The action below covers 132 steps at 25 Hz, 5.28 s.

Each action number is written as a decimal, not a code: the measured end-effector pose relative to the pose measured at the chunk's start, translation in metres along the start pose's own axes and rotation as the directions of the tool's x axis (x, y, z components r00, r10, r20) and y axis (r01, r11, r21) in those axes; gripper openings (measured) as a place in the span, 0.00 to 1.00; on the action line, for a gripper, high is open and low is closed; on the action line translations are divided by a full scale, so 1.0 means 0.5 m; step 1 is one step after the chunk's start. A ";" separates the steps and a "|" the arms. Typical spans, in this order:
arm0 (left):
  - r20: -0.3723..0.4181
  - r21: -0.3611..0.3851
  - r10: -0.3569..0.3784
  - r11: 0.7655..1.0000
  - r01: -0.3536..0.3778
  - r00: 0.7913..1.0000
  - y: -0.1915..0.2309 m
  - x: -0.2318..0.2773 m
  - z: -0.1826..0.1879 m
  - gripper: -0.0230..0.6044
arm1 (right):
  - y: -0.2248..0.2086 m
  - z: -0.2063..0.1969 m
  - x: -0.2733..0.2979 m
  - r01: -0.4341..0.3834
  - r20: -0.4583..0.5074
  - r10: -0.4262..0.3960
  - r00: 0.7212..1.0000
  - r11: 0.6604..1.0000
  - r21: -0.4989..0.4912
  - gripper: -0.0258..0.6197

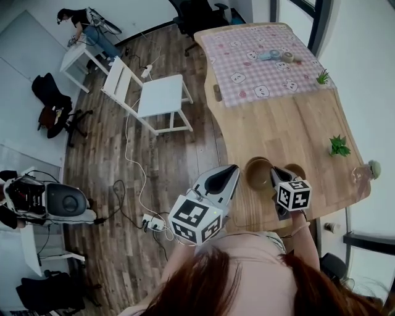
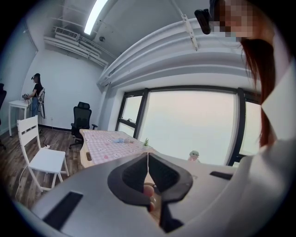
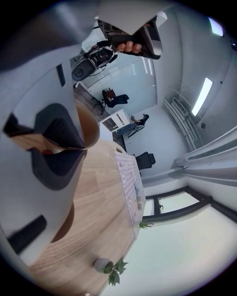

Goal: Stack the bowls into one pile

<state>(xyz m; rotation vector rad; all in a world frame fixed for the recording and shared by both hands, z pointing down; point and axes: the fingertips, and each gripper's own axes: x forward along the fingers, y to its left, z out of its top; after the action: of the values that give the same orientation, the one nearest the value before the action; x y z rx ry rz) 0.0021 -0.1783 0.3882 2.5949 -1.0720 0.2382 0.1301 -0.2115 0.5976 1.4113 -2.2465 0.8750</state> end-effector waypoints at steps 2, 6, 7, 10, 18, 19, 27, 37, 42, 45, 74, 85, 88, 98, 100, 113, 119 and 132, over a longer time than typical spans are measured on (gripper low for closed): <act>-0.002 0.002 0.005 1.000 -0.005 1.000 0.002 -0.001 0.000 0.05 | -0.005 -0.001 0.007 0.003 -0.005 -0.003 1.000 1.000 0.002 0.06; -0.004 0.007 0.014 1.000 -0.014 1.000 0.005 0.000 -0.001 0.05 | -0.016 -0.002 0.021 0.012 -0.014 -0.012 1.000 1.000 0.009 0.07; -0.004 0.008 0.016 1.000 -0.015 1.000 0.006 0.000 0.000 0.05 | -0.019 -0.003 0.025 0.015 -0.019 -0.015 1.000 1.000 0.008 0.06; -0.006 0.012 0.020 1.000 -0.019 1.000 0.007 -0.001 0.001 0.05 | -0.025 -0.007 0.034 0.023 -0.035 -0.022 0.999 1.000 0.007 0.07; -0.010 0.013 0.036 0.999 -0.035 0.999 0.019 -0.007 0.002 0.05 | -0.032 -0.012 0.059 0.047 -0.059 -0.045 0.997 0.998 0.034 0.07; -0.012 0.012 0.036 0.999 -0.036 0.999 0.019 -0.007 0.001 0.05 | -0.034 -0.014 0.061 0.052 -0.064 -0.050 0.997 0.998 0.040 0.07; -0.016 0.012 0.043 0.999 -0.042 0.999 0.023 -0.002 0.000 0.05 | -0.044 -0.020 0.077 0.083 -0.106 -0.078 0.991 0.995 0.048 0.07; -0.017 0.007 0.053 0.999 -0.053 0.998 0.031 -0.001 -0.003 0.05 | -0.046 -0.032 0.093 0.101 -0.181 -0.096 0.979 0.995 0.021 0.07; -0.010 0.007 0.051 0.999 -0.051 0.999 0.033 -0.002 -0.002 0.05 | -0.049 -0.041 0.098 0.118 -0.208 -0.112 0.972 0.993 0.014 0.07; -0.008 0.005 0.050 0.999 -0.049 0.999 0.032 -0.006 0.000 0.05 | -0.047 -0.042 0.095 0.130 -0.224 -0.127 0.966 0.992 0.000 0.07; 0.029 -0.004 0.010 1.000 -0.010 1.000 0.023 -0.046 0.004 0.05 | -0.017 0.003 0.043 0.188 -0.112 -0.196 0.974 0.979 -0.079 0.08; 0.022 -0.002 -0.053 0.999 0.054 0.998 -0.002 -0.049 -0.004 0.05 | -0.016 -0.006 -0.008 0.230 -0.066 -0.235 0.970 0.970 -0.080 0.05; 0.022 -0.004 -0.069 0.998 0.069 0.997 -0.008 -0.048 -0.006 0.05 | -0.022 -0.016 -0.023 0.249 -0.066 -0.253 0.965 0.966 -0.071 0.05; 0.012 0.002 -0.121 0.993 0.121 0.993 -0.035 -0.039 -0.007 0.05 | -0.031 -0.034 -0.067 0.287 -0.046 -0.290 0.956 0.956 -0.055 0.04; 0.009 0.004 -0.132 0.991 0.132 0.991 -0.044 -0.036 -0.006 0.05 | -0.036 -0.038 -0.078 0.295 -0.043 -0.297 0.954 0.954 -0.052 0.04; -0.019 0.019 -0.203 0.979 0.203 0.979 -0.102 0.001 -0.014 0.05 | -0.088 -0.079 -0.141 0.349 -0.049 -0.348 0.936 0.937 0.008 0.04; -0.037 0.022 -0.228 0.973 0.229 0.973 -0.128 0.022 -0.021 0.05 | -0.113 -0.089 -0.162 0.365 -0.050 -0.363 0.930 0.931 0.025 0.04; -0.072 0.014 -0.236 0.971 0.237 0.969 -0.161 0.061 -0.041 0.05 | -0.168 -0.110 -0.182 0.383 -0.068 -0.379 0.923 0.923 0.043 0.04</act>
<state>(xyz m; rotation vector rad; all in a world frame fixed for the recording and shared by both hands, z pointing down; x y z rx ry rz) 0.0800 -0.1372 0.3971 2.6821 -0.7313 0.2820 0.2439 -0.1394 0.6123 1.7452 -1.8234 0.8360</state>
